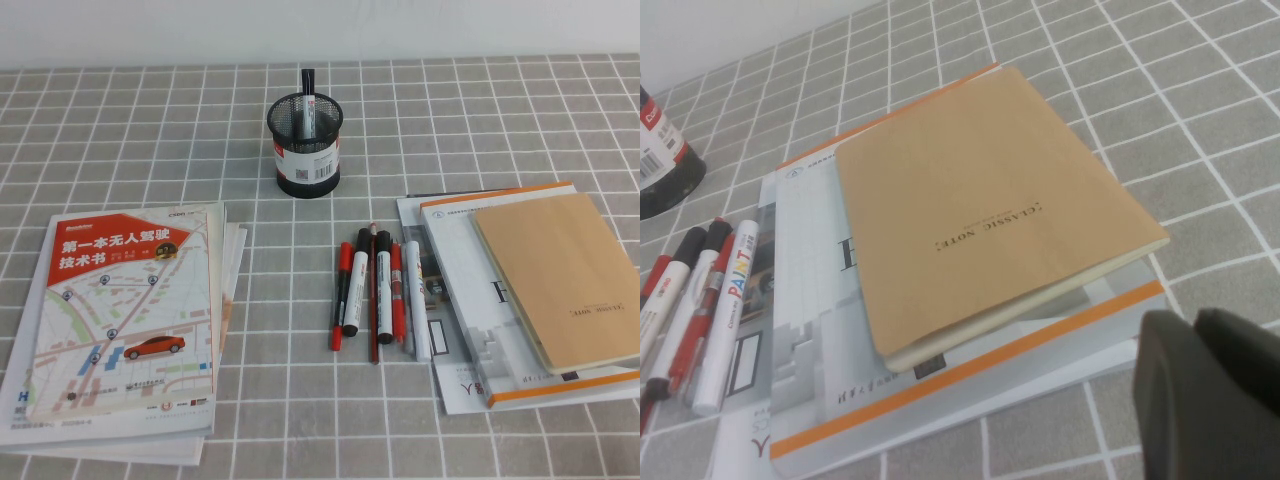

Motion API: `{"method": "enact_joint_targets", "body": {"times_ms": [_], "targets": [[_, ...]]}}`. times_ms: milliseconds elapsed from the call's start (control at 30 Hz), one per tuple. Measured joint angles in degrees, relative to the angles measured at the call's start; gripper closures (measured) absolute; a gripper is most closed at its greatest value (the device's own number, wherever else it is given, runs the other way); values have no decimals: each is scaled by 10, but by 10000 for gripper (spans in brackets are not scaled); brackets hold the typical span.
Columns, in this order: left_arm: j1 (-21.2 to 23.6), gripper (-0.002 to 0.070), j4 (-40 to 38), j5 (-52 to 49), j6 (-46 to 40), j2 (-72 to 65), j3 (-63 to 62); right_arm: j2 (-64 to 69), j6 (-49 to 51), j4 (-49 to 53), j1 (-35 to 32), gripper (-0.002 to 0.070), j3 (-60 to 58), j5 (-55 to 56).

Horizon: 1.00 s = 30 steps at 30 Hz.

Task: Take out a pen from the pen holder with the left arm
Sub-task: 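Take a marker out of the pen holder and lay it on the table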

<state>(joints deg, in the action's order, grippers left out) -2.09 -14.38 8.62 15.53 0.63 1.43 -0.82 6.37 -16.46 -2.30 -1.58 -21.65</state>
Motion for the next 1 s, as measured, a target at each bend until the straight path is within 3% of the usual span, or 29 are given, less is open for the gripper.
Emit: {"method": "enact_joint_targets", "body": {"times_ms": [67, 333, 500, 600, 733, 1000], "targets": [[0, 676, -4, 18, 60, 0, 0, 0, 0, 0, 0, 689, 0, 0], [0, 676, -4, 51, 126, 0, 0, 0, 0, 0, 0, 689, 0, 0], [0, 676, 59, -118, 156, -19, -63, 0, 0, 0, 0, 689, 0, 0], [-1, 676, 82, -202, 117, -89, -136, 0, 0, 0, 0, 689, 0, 0], [-8, 676, 71, -259, -2, -204, -250, 0, 0, 0, 0, 689, 0, 0], [-82, 676, 8, -251, -164, -463, -411, 0, 0, 0, 0, 689, 0, 0]]}}
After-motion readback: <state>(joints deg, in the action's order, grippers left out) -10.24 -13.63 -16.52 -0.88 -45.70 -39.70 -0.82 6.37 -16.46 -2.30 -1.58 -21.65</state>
